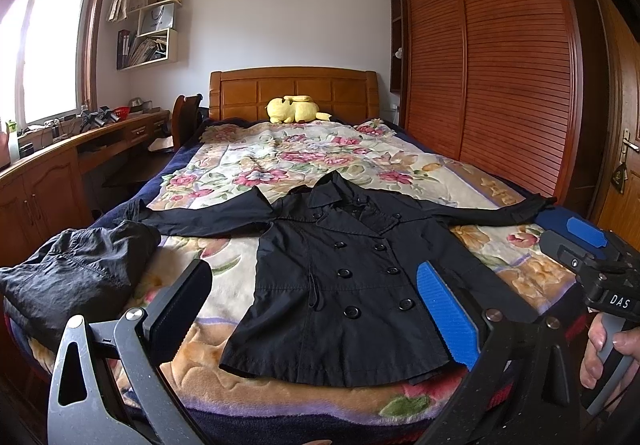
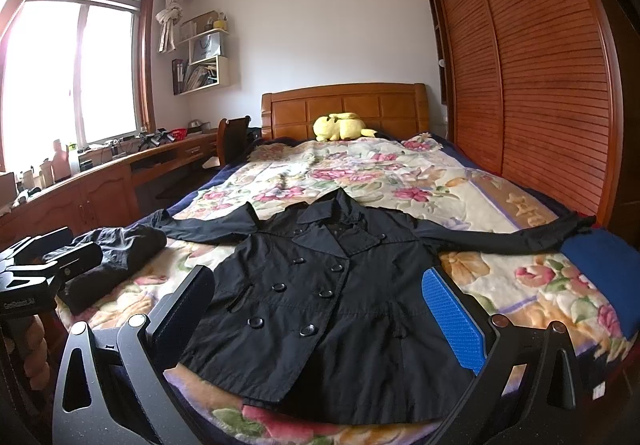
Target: Fold large clothes
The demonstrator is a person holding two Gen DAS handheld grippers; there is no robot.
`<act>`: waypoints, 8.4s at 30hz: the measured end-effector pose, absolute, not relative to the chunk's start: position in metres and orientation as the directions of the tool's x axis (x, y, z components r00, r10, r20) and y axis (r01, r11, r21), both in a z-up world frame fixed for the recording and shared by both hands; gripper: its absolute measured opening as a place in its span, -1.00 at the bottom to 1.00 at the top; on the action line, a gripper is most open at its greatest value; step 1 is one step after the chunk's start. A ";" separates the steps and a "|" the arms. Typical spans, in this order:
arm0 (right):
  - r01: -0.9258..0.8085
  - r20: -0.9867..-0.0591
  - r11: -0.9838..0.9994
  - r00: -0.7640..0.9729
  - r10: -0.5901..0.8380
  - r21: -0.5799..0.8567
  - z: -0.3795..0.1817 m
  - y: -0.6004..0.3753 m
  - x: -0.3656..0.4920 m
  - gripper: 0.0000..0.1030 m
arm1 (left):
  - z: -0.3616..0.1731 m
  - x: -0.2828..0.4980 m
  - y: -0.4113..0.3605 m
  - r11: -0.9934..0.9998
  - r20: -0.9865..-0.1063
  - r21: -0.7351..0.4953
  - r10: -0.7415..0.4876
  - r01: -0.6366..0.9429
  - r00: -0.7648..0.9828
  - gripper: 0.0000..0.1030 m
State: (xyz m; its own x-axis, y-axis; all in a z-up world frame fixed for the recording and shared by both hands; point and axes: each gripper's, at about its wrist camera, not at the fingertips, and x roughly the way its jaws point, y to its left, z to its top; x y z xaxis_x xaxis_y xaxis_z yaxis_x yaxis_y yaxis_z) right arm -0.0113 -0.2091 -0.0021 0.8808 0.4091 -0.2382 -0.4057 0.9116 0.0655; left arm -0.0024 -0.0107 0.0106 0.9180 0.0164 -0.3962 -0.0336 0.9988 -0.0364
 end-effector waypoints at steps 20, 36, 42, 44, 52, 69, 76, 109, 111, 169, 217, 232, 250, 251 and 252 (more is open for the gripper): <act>-0.409 -0.236 0.910 0.880 0.413 0.068 -0.002 -0.207 -0.014 1.00 | 0.010 -0.003 -0.011 0.999 -0.394 -0.034 0.018 -0.034 0.919 0.99; -0.422 -0.260 0.904 0.868 0.424 0.065 -0.007 -0.202 -0.005 1.00 | -0.009 0.008 0.003 0.998 -0.417 -0.035 0.028 -0.046 0.909 0.99; -0.438 -0.291 0.897 0.853 0.433 0.052 -0.016 -0.192 0.019 1.00 | -0.029 0.023 0.016 0.997 -0.447 -0.037 0.044 -0.068 0.894 0.99; -0.444 -0.306 0.895 0.846 0.437 0.050 -0.021 -0.188 0.030 1.00 | -0.037 0.029 0.022 0.996 -0.461 -0.041 0.049 -0.076 0.886 0.99; -0.467 -0.358 0.883 0.816 0.454 0.054 -0.035 -0.172 0.079 1.00 | -0.071 0.062 0.043 0.994 -0.511 -0.039 0.070 -0.105 0.857 0.99; -0.554 -0.361 0.833 0.775 0.519 0.008 -0.044 -0.117 0.182 1.00 | -0.111 0.124 0.085 0.981 -0.585 -0.010 0.150 -0.192 0.797 0.99; -0.611 -0.403 0.791 0.727 0.556 -0.012 -0.061 -0.073 0.234 1.00 | -0.111 0.141 0.107 0.974 -0.589 -0.005 0.181 -0.228 0.788 0.99; -0.653 -0.520 0.757 0.645 0.560 0.006 -0.107 -0.052 0.272 1.00 | -0.178 0.361 0.245 0.935 -0.749 -0.210 0.033 -0.285 0.661 0.45; -0.653 -0.521 0.757 0.645 0.560 0.004 -0.107 -0.051 0.271 1.00 | -0.183 0.368 0.256 0.920 -0.761 -0.226 0.037 -0.319 0.648 0.40; -0.625 -0.505 0.775 0.641 0.578 0.094 -0.109 -0.063 0.280 1.00 | -0.080 0.324 0.061 0.989 -0.728 -0.074 -0.141 0.128 0.671 -0.53; -0.701 -0.587 0.708 0.609 0.534 -0.083 -0.034 -0.002 0.301 0.90 | -0.141 0.216 0.140 0.996 -0.545 -0.069 0.011 -0.058 0.838 -0.41; -0.769 -0.828 0.603 0.468 0.308 -0.211 -0.063 0.106 0.389 0.76 | -0.140 0.207 0.155 0.991 -0.561 -0.127 -0.043 -0.035 0.827 -0.41; -0.592 -0.680 0.806 0.585 0.442 0.014 -0.027 -0.018 0.394 -0.69 | -0.144 0.210 0.145 0.994 -0.573 -0.108 -0.060 -0.003 0.817 -0.41; -0.583 -0.701 0.813 0.574 0.424 0.015 -0.033 -0.022 0.396 -0.68 | -0.145 0.210 0.144 0.994 -0.577 -0.108 -0.060 -0.004 0.815 -0.41; -0.574 -0.723 0.818 0.561 0.404 0.012 -0.040 -0.024 0.397 -0.68 | -0.146 0.211 0.144 0.994 -0.579 -0.109 -0.059 -0.005 0.813 -0.41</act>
State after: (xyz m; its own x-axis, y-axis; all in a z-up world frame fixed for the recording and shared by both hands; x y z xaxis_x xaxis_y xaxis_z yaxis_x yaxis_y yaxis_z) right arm 0.3972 -0.0236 -0.0402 0.5607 0.4044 -0.7226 -0.5744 0.8185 0.0124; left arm 0.2105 0.1443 -0.1457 0.8134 -0.0594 -0.5786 -0.0047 0.9941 -0.1087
